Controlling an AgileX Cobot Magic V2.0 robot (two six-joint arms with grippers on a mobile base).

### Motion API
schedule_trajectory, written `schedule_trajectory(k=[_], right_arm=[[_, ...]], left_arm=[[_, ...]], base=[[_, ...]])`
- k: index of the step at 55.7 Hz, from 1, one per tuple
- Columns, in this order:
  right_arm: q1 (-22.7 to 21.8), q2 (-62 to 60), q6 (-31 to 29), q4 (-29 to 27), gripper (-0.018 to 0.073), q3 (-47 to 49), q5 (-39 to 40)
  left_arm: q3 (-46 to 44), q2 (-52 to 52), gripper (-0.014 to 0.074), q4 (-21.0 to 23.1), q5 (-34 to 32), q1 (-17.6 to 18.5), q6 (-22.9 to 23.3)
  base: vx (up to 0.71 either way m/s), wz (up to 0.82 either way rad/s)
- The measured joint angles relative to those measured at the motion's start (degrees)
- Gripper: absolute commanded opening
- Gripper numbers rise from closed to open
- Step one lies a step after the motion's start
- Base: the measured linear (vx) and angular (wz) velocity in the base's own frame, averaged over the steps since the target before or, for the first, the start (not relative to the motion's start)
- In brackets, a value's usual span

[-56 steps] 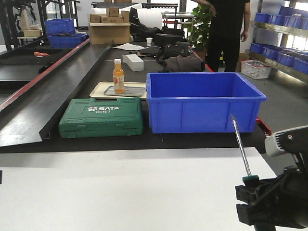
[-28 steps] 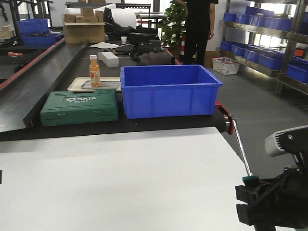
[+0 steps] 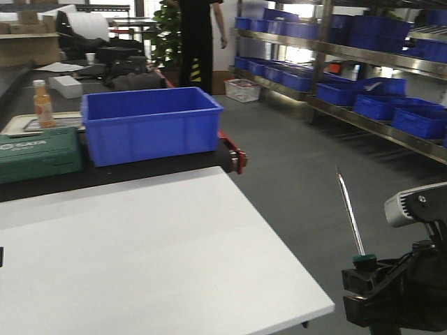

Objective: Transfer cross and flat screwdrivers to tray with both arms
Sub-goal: 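Drive the base away from the table holding both screwdrivers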

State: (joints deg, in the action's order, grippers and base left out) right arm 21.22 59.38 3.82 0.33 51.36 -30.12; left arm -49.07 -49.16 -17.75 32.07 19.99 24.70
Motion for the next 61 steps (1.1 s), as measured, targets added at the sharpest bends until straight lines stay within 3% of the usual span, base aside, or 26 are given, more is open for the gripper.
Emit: schedule_trajectory(k=[61], right_arm=[[0.0, -0.01, -0.29, 0.0, -0.0008, 0.0, -2.06]], left_arm=[[0.0, 0.0, 0.0003, 0.0, 0.0, 0.0, 0.0]], base=[[-0.06, -0.71]])
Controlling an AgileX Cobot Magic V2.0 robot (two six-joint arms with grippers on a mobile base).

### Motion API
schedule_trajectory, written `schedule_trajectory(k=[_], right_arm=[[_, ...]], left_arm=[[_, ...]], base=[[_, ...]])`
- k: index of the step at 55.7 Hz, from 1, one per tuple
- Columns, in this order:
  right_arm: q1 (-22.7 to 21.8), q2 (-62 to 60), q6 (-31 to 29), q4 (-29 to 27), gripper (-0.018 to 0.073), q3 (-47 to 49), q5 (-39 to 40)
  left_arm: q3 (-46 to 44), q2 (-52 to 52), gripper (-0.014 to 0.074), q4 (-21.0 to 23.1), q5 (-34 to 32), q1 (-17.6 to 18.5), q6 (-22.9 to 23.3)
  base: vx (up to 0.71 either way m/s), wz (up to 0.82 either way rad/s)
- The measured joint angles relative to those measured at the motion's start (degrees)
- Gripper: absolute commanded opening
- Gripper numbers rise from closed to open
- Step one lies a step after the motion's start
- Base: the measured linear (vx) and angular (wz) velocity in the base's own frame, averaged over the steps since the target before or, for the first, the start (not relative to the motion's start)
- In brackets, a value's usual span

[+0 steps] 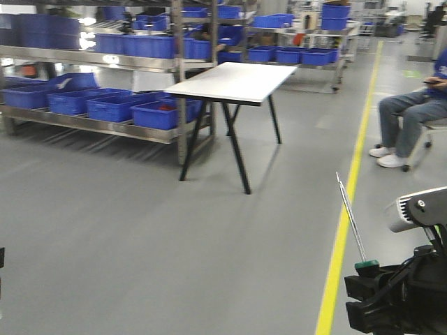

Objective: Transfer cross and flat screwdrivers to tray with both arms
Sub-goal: 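Drive the base away from the table holding both screwdrivers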

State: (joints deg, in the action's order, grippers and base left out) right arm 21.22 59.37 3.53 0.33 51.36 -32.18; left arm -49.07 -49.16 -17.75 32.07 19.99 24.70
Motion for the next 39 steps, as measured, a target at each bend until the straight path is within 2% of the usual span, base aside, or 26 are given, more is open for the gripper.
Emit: schedule_trajectory(k=[22, 39], right_arm=[[0.0, 0.0, -0.18, 0.0, -0.0008, 0.0, -1.98], [0.0, 0.0, -0.18, 0.0, -0.0008, 0.0, -2.05]], left_arm=[[0.0, 0.0, 0.0003, 0.0, 0.0, 0.0, 0.0], [0.0, 0.0, 0.0003, 0.0, 0.0, 0.0, 0.0]], base=[[0.18, -0.43], [0.28, -0.26]])
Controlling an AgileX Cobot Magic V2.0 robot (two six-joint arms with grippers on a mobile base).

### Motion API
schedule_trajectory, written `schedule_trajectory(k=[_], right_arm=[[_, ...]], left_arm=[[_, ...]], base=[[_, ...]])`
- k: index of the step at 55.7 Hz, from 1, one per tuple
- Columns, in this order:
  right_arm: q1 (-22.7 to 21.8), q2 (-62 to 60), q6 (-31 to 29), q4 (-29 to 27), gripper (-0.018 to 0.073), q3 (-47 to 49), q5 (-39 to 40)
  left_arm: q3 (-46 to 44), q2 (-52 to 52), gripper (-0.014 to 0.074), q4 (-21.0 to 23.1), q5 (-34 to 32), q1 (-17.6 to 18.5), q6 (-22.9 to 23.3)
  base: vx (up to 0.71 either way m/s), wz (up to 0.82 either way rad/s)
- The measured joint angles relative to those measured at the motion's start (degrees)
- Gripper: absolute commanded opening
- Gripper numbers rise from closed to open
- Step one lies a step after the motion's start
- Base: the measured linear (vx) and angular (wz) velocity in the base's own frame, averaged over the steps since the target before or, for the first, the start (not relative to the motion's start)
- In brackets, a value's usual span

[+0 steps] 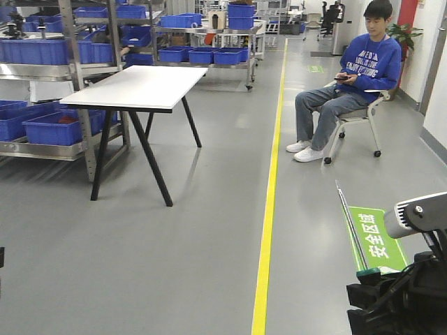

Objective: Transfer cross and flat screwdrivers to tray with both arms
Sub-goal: 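Drive the base away from the table holding both screwdrivers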

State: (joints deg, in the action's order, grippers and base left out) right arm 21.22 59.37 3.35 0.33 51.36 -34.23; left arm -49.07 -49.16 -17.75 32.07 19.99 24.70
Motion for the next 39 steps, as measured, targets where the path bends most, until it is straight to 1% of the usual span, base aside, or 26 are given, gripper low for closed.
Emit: schedule_trajectory(k=[22, 39], right_arm=[[0.0, 0.0, -0.06, 0.0, -0.0008, 0.0, -0.05], [0.0, 0.0, -0.17, 0.0, -0.0008, 0.0, -0.07]], left_arm=[[0.0, 0.0, 0.0003, 0.0, 0.0, 0.0, 0.0], [0.0, 0.0, 0.0003, 0.0, 0.0, 0.0, 0.0]], base=[[0.37, -0.05], [0.42, 0.13]])
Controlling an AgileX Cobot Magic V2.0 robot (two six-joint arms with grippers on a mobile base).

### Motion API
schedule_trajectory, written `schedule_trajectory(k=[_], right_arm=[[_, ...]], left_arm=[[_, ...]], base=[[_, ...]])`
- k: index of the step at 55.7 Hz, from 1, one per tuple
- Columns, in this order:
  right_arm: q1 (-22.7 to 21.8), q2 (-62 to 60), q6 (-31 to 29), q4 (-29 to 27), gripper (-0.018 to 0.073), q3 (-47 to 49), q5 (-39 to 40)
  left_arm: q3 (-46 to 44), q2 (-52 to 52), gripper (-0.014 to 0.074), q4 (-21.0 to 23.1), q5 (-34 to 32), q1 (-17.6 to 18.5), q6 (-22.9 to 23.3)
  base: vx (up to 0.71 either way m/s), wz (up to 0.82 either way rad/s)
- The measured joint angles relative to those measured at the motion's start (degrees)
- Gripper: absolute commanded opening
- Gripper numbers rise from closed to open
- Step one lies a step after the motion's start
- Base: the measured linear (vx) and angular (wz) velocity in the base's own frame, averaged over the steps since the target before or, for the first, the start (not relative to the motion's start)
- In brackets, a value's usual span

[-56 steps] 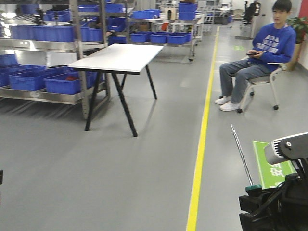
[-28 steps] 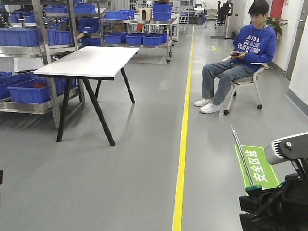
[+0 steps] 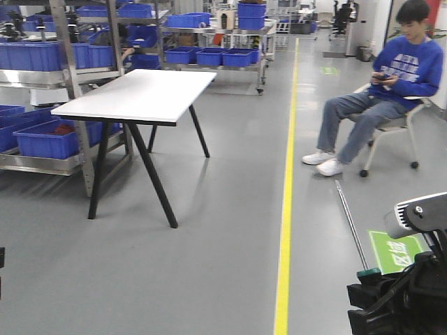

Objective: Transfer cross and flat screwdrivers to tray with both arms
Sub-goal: 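Drive the base away from the table holding both screwdrivers, then drive along the blue bin shelves to the grey metal tray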

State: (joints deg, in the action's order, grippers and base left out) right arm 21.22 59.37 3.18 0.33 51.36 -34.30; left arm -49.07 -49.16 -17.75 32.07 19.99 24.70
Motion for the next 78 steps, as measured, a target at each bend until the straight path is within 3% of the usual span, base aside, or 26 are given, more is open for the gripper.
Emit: schedule_trajectory(k=[78], right_arm=[[0.0, 0.0, -0.04, 0.05, -0.0008, 0.0, -0.05]], left_arm=[[0.0, 0.0, 0.0003, 0.0, -0.06, 0.0, 0.0]], base=[[0.54, 0.48]])
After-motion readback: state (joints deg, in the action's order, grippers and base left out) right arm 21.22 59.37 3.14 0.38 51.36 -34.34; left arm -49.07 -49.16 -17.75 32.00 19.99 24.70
